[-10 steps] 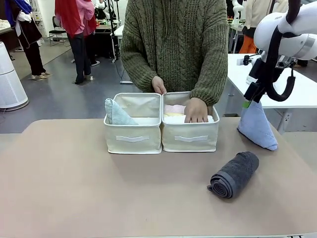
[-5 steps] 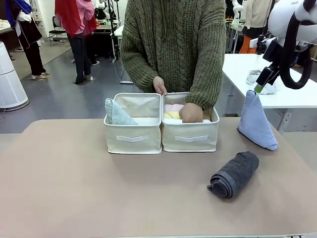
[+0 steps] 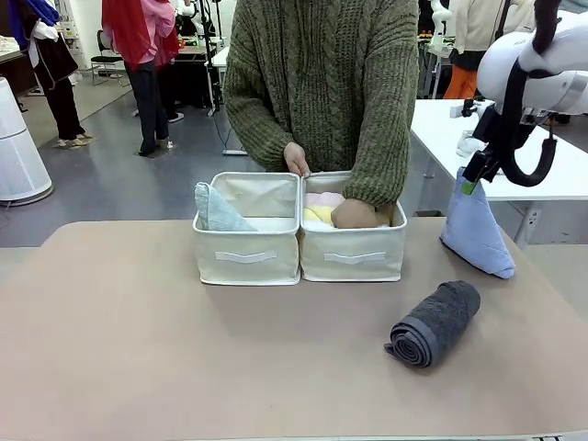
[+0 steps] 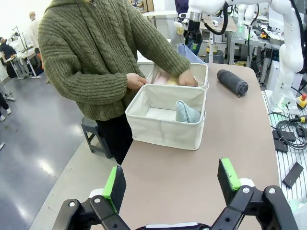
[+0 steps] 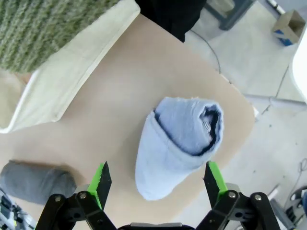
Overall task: Sort the towels based on their folding style.
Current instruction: Pick up another triangle-folded towel from the table and place it in the left Fabric basket.
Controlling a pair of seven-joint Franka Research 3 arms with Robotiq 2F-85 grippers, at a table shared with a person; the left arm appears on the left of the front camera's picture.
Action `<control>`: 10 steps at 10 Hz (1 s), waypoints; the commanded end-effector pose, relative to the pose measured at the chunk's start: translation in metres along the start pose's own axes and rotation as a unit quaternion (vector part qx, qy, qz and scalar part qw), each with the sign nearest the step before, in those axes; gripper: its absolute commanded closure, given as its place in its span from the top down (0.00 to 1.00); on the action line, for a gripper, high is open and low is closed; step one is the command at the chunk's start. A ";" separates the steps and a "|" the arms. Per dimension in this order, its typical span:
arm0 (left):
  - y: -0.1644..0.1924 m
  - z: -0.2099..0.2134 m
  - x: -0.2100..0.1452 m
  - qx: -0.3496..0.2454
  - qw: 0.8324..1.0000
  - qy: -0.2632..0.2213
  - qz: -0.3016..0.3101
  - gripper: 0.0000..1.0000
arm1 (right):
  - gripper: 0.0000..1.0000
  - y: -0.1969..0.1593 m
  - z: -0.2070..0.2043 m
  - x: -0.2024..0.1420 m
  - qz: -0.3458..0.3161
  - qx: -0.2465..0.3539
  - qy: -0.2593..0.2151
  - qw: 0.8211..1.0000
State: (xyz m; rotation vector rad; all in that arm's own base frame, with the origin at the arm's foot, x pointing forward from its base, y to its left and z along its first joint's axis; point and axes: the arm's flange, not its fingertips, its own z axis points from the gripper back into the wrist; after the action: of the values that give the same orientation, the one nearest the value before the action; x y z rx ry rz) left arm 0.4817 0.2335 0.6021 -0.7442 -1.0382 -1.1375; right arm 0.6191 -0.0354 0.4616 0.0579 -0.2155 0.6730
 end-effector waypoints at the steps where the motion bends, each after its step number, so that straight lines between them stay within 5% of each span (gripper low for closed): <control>1: -0.002 -0.002 0.001 0.005 1.000 0.005 0.002 1.00 | 1.00 -0.016 -0.003 0.012 0.000 0.005 -0.009 1.000; 7: -0.002 -0.002 0.001 0.005 1.000 0.005 0.002 1.00 | 1.00 -0.034 -0.030 0.022 -0.012 0.003 -0.008 1.000; 8: -0.002 -0.002 0.001 0.005 1.000 0.005 0.002 1.00 | 0.45 -0.035 -0.033 0.024 -0.007 0.005 -0.014 1.000; 9: -0.002 -0.002 0.001 0.005 1.000 0.005 0.002 1.00 | 0.41 -0.035 -0.034 0.024 -0.004 0.014 -0.016 1.000; 10: -0.002 -0.002 0.001 0.005 1.000 0.005 0.002 1.00 | 0.00 -0.035 -0.033 0.023 -0.001 0.020 -0.024 1.000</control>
State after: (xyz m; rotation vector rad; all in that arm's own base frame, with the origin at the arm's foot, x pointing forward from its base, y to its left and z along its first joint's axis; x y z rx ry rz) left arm 0.4817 0.2335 0.6021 -0.7442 -1.0382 -1.1375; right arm 0.6592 -0.0422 0.4315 0.0805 -0.2181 0.6609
